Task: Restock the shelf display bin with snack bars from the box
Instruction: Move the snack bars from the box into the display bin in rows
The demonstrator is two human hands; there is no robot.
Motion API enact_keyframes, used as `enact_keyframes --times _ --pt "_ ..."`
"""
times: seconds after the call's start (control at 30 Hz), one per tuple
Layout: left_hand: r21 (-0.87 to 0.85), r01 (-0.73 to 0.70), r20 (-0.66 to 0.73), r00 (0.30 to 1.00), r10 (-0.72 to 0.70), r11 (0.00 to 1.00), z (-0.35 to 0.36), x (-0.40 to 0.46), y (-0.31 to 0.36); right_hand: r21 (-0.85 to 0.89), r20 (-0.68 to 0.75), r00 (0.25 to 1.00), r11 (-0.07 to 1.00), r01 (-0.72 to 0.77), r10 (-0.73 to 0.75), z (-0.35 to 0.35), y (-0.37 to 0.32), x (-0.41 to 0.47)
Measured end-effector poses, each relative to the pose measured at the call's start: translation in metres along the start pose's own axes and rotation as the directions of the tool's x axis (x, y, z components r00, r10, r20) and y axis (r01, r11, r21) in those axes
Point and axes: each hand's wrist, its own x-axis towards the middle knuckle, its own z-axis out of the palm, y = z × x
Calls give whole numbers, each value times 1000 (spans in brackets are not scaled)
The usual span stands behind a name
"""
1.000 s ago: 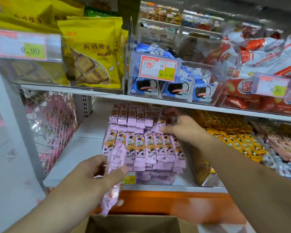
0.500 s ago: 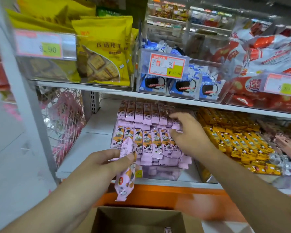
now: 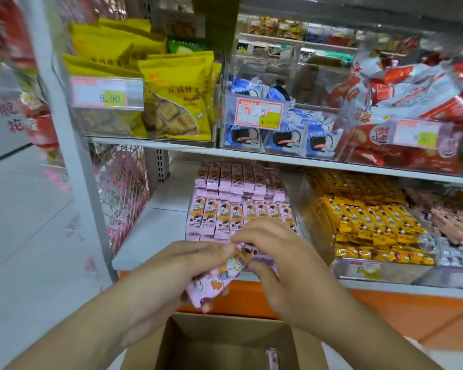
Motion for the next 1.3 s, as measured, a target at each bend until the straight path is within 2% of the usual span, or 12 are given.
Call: enact_keyframes --times 0.1,0.23,0.37,0.67,0.8,0.87,0.93,0.97,1.03,1.1,1.17,1.3 --pt "-37 -29 26 999 30 999 -7 3 -2 -38 -64 996 997 -66 64 -3 7 -5" --pt "-40 -129 -43 991 127 991 -8 9 -6 76 -145 979 989 -130 140 -2 3 -9" --pt "-20 -172 -137 976 168 985 0 12 -10 80 -62 996 995 -58 63 -1 -4 -11" --pt "43 -119 -125 984 124 992 3 20 -15 57 24 998 997 -58 57 -7 3 -9" --pt "87 -77 -144 986 89 993 5 24 -17 44 22 997 997 -70 69 -4 9 -9" --pt "174 -120 -181 972 151 977 5 28 -15 34 1 996 996 -88 88 -7 15 -6" --pt "434 -204 -219 921 322 877 -1 35 -16 38 -32 987 987 -155 156 -13 26 0" --pt "596 -219 -211 886 414 772 -7 40 -18 47 -45 979 979 -197 199 -15 35 5" --pt "848 -211 -104 833 544 486 -20 47 -20 61 -68 956 957 -283 287 -17 56 20" --pt "943 -181 0 839 545 278 -32 58 -27 112 -99 919 922 -372 382 -20 78 38" --pt "975 -128 23 868 496 180 -41 68 -37 172 -102 866 866 -469 489 -24 99 59" --pt "989 -98 27 862 506 115 -47 79 -51 126 -92 792 796 -592 603 -25 137 103"
